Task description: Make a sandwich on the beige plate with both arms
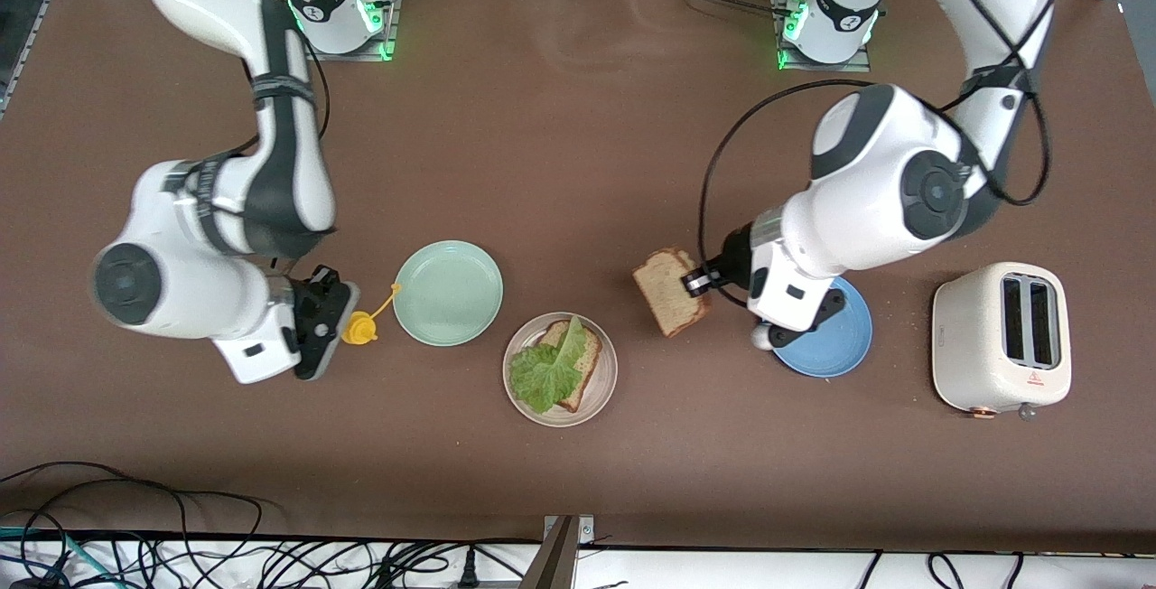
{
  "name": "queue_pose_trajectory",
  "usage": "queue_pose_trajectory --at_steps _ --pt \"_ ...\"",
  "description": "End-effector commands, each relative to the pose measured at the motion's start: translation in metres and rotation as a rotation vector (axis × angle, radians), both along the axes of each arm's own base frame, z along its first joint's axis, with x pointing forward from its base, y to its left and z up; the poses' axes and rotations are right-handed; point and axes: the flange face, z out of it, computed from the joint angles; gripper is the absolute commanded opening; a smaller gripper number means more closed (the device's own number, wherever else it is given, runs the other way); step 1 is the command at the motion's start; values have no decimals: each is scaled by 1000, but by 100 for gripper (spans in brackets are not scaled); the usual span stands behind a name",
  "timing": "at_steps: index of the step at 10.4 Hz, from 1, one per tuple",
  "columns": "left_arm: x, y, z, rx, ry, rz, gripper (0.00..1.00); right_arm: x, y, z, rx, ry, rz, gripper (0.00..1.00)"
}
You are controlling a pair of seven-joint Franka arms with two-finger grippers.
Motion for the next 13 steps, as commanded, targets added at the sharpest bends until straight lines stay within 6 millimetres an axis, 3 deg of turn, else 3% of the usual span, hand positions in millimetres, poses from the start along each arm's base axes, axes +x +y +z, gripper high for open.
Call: queue_pose_trajectory --at_steps 1,5,7,10,13 --pt "4 -43 -25 -92 -17 112 0 -4 -35 -1 164 77 3 0" --pt "14 -78 -54 -225 -113 281 0 -10 -77 -50 371 102 91 0" --pt "10 -99 -67 -287 -150 366 0 -16 -80 -79 459 117 199 0" --pt "8 -115 -105 -286 -198 412 0 -16 -95 -137 600 94 234 0" --pt "11 -113 -129 -260 -205 412 0 -30 -121 -206 843 105 250 0"
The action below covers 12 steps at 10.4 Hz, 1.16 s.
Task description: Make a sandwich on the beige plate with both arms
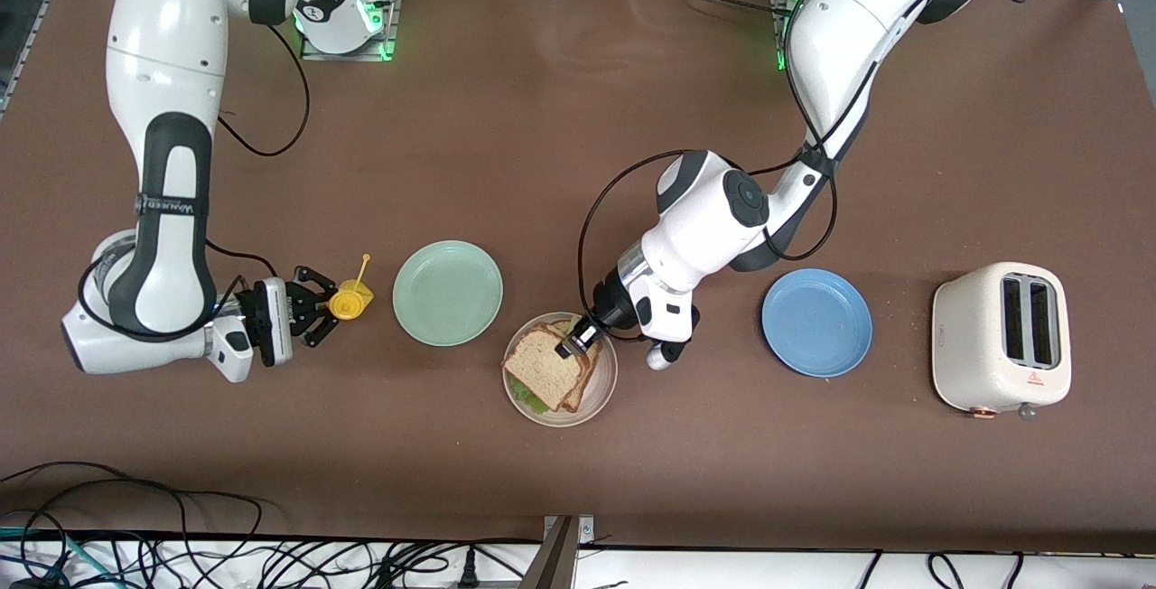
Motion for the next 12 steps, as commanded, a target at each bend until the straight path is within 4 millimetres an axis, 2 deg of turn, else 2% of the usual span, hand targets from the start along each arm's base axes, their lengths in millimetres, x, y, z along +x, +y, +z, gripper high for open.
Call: queue_pose_trajectory --at_steps 1,6,7,9,12 --pt "-1 -11 -7 -18 -34 15 0 -6 -18 -27 176 7 4 0" --pt "-6 -17 -24 10 -45 10 0 -16 -10 -38 244 -51 124 0" --pt "-8 -17 -27 14 -41 8 0 -17 -11 -38 242 -73 159 0" --pt "-9 -16 -37 25 -33 2 0 -9 -6 -24 202 -127 246 0" --pt "-13 -17 -55 35 -6 0 3 -5 -8 -25 204 -199 285 0"
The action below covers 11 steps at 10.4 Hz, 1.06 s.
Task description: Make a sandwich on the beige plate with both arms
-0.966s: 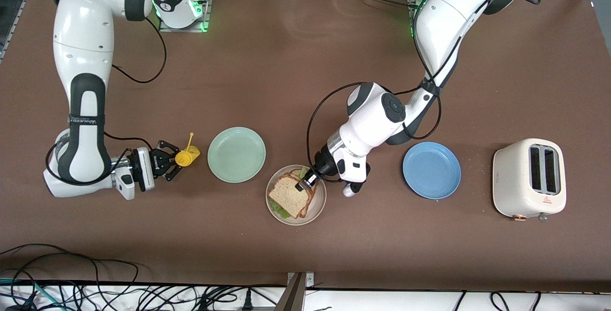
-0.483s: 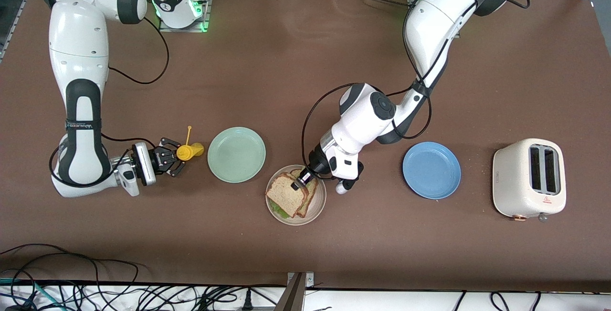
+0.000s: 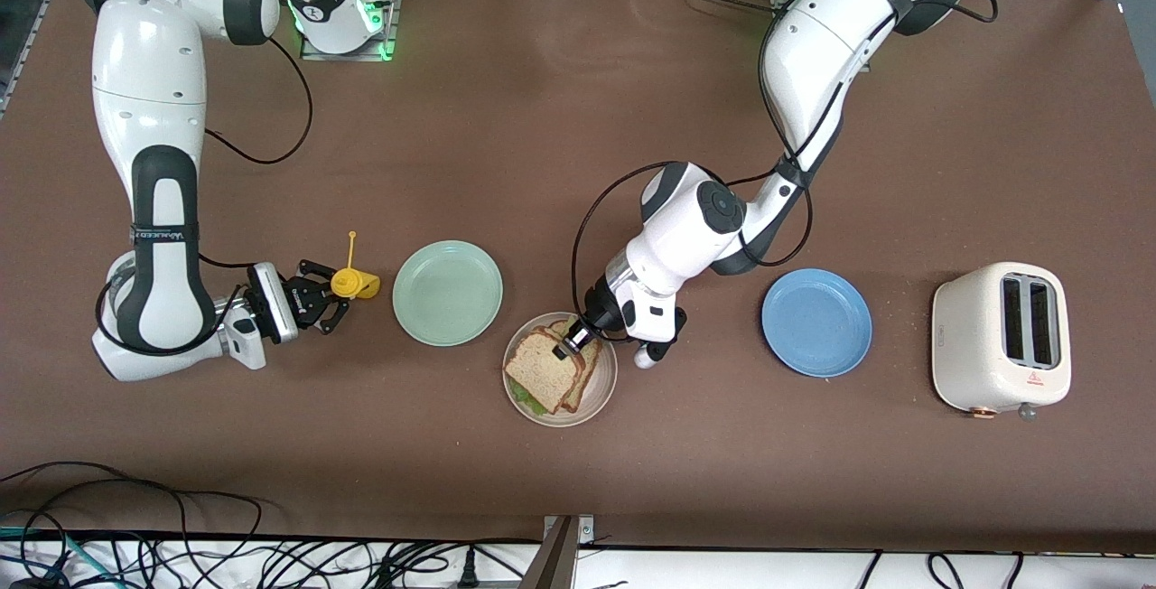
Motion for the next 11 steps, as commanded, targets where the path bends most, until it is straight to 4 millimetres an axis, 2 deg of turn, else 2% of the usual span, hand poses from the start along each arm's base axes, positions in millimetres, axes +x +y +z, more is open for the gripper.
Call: queue_pose_trajectory --at_steps 1,3,4,7,8,9,11 --pt "-4 -2 -10 3 6 2 12 4 2 2 23 -60 40 0" --pt "-9 -1 -24 17 29 -3 29 2 2 -3 23 -50 35 0" --pt "-11 -1 -26 20 32 -5 41 1 2 -3 24 -35 30 99" --pt "-16 -1 -36 33 49 -11 73 -4 -10 2 41 -3 37 100" --pt "-17 0 -38 36 50 -12 80 -6 -14 4 50 6 38 100" --pt "-16 1 -39 39 52 -11 85 -7 -22 7 55 18 41 100" --pt "-16 10 -52 74 57 -13 93 -8 -54 14 5 22 16 100"
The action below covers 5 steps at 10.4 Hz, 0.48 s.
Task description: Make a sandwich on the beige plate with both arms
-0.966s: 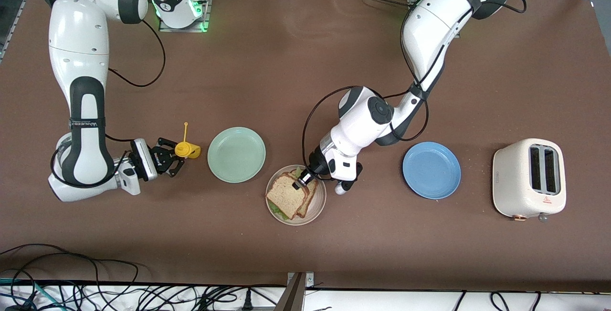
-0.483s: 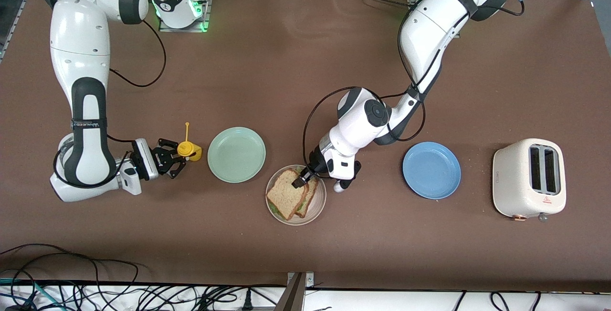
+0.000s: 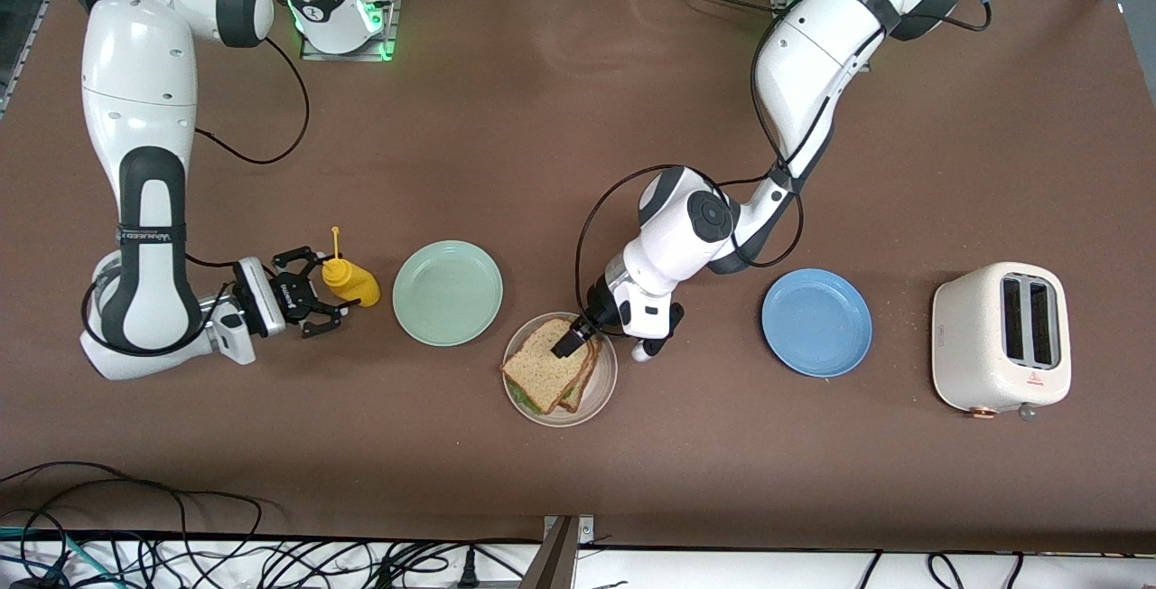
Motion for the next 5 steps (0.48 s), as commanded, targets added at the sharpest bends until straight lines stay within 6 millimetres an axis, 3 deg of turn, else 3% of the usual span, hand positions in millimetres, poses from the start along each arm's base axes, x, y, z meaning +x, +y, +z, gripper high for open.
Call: queue_pose_trajectory --at_steps 1,3,5 --pt "-4 4 -9 31 -5 -13 94 -1 -32 13 -34 5 -14 100" --pt "-7 5 -16 45 5 -20 96 1 -54 28 -112 52 -89 100" --pt "-20 -6 -24 87 5 -74 98 6 -76 66 -195 89 -188 100"
